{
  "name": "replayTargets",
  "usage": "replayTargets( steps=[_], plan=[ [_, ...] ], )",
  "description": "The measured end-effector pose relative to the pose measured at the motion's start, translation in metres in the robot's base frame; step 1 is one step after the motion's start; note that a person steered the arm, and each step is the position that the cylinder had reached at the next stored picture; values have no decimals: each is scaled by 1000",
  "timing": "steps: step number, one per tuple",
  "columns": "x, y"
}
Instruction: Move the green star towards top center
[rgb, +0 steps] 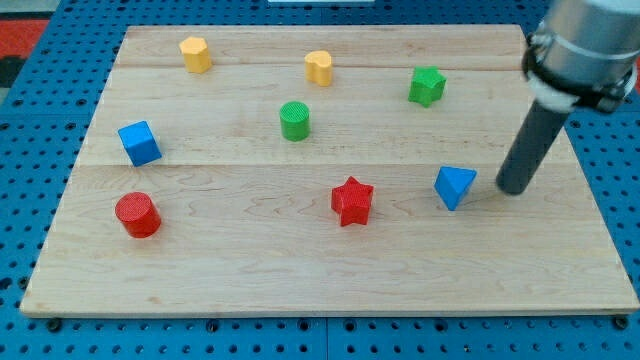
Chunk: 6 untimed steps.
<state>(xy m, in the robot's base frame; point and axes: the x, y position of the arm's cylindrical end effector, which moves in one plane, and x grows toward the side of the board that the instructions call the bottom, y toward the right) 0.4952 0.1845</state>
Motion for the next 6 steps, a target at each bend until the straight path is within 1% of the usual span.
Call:
replayTargets(
  steps=[1,2,3,6],
  plan=[
    [-27,-95],
    [-31,-85],
    [10,-54],
    [9,-20]
  ],
)
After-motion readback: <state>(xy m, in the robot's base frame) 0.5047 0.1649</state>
